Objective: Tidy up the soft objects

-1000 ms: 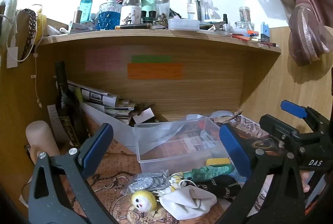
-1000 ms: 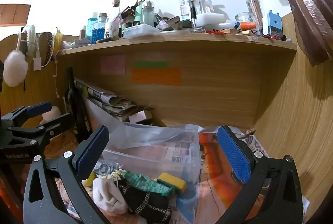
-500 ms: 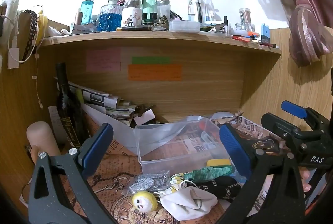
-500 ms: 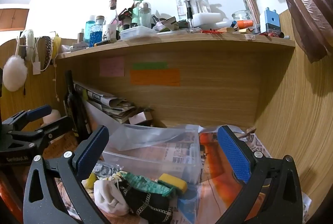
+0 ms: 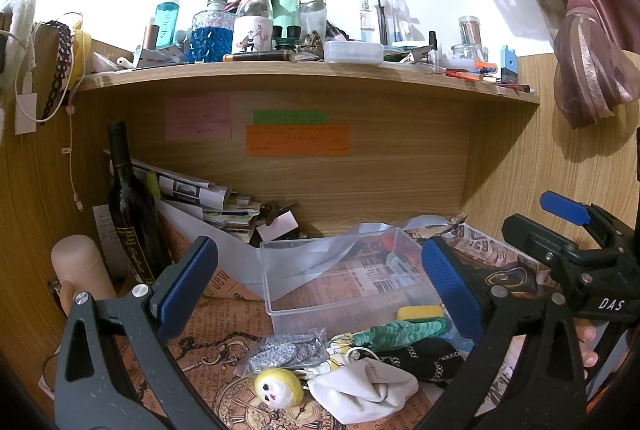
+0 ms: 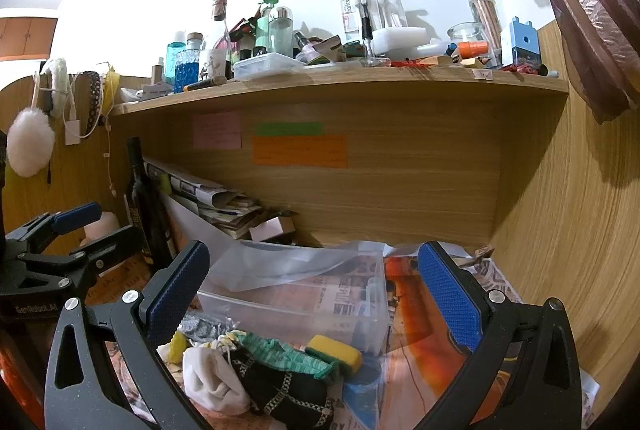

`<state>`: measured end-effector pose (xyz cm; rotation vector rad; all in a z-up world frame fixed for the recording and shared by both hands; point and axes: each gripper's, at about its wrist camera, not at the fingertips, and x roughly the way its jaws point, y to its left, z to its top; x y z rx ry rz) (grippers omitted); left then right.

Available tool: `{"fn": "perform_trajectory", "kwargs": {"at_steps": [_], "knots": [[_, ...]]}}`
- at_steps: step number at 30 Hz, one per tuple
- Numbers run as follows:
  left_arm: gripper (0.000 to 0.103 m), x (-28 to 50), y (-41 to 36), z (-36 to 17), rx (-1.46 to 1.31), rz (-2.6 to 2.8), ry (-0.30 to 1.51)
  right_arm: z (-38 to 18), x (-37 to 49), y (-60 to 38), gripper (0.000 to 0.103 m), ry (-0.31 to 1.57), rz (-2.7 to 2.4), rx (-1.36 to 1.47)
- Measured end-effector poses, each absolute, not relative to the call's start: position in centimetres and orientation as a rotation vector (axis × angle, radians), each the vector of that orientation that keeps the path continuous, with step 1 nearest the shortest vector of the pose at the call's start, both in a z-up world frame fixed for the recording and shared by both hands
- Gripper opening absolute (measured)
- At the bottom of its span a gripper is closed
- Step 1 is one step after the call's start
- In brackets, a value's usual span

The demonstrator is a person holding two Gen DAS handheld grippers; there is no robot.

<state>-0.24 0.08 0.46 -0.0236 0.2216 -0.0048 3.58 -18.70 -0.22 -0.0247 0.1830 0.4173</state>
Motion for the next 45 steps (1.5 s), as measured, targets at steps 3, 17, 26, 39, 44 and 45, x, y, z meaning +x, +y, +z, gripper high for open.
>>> {"fn": "perform_trajectory", "kwargs": {"at_steps": [3, 17, 26, 39, 44, 45], "knots": [[0.103, -0.20, 0.02, 0.55, -0.025, -0.005, 0.222, -0.09, 3.50, -18.57, 0.103, 0.181, 0.420, -0.026], [0.103, -0.30, 0.12, 0.55, -0.025, -0.005, 0.222, -0.06, 3.35, -18.39, 0.103, 0.174, 0.425, -0.025], [0.103, -0.41, 0.41, 0.45, -0.029, -0.009, 0.220, -0.03, 3.20, -18.31, 0.103, 0.171, 0.425, -0.025], [0.103, -0.40, 0.39, 0.43, -0.030, -0.009, 0.220, 0.05, 3.14, -18.37, 0.103, 0.168, 0.424, -0.026], [0.103, -0.46, 0.27, 0.44, -0.031, -0.011, 0.220, 0.02, 3.15, -18.35, 0.103, 0.170, 0.424, -0.025], [0.103, -0.50, 0.24, 0.45, -0.031, -0.011, 0.220, -0.02, 3.16, -18.40, 0.103, 0.169, 0.425, -0.025]]}}
